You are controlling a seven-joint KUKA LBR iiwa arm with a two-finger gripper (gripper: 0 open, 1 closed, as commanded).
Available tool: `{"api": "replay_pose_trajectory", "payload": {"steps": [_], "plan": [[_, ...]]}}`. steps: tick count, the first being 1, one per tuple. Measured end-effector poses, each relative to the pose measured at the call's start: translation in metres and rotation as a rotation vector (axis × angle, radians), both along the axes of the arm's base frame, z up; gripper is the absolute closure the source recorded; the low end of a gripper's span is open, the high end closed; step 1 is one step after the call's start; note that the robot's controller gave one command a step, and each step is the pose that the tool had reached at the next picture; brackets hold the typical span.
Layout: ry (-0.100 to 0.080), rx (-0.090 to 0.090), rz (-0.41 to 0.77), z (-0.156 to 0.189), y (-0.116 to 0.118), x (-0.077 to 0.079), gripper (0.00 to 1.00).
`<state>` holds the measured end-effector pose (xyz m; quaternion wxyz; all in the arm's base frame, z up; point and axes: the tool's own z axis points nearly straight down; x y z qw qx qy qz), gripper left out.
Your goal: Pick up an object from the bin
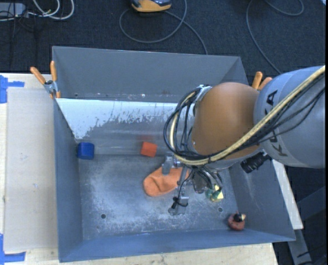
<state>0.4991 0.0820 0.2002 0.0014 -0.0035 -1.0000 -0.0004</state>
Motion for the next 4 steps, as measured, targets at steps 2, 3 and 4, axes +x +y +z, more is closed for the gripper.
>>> {"api": "replay_pose_trajectory", "payload": {"steps": [2,3,4], "plan": [[-0.006,0.002,-0.066,-0.022,-0.010,0.037,0.00],[-0.004,0.000,0.008,-0.076,-0.013,0.066,0.00],[0.000,0.001,0.212,-0.099,-0.034,0.071,0.00]]}}
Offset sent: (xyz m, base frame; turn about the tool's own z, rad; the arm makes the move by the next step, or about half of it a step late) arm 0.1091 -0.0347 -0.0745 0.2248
